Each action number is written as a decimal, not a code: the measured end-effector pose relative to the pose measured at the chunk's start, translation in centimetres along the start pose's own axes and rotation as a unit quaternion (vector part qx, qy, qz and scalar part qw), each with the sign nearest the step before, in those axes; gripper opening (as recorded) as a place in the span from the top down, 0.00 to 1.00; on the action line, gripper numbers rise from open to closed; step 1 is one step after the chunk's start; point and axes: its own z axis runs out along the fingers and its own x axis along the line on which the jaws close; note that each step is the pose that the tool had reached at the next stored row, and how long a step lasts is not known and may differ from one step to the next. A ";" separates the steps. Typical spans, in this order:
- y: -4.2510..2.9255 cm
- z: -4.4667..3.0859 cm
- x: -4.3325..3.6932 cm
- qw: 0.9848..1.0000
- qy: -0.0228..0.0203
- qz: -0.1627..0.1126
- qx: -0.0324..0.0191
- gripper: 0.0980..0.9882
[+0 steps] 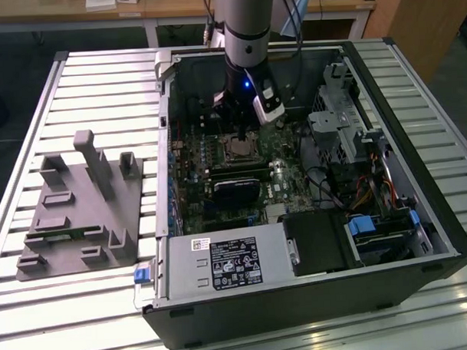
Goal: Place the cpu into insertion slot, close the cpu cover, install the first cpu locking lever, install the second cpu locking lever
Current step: 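Close the cpu cover, then install the first cpu locking lever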
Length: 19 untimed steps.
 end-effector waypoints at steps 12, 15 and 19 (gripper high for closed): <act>0.17 -1.61 -0.03 1.000 0.000 0.000 0.000 0.99; 0.17 -1.65 -0.02 1.000 0.000 0.000 0.000 0.99; 0.17 -1.66 -0.03 1.000 0.000 0.000 0.000 0.99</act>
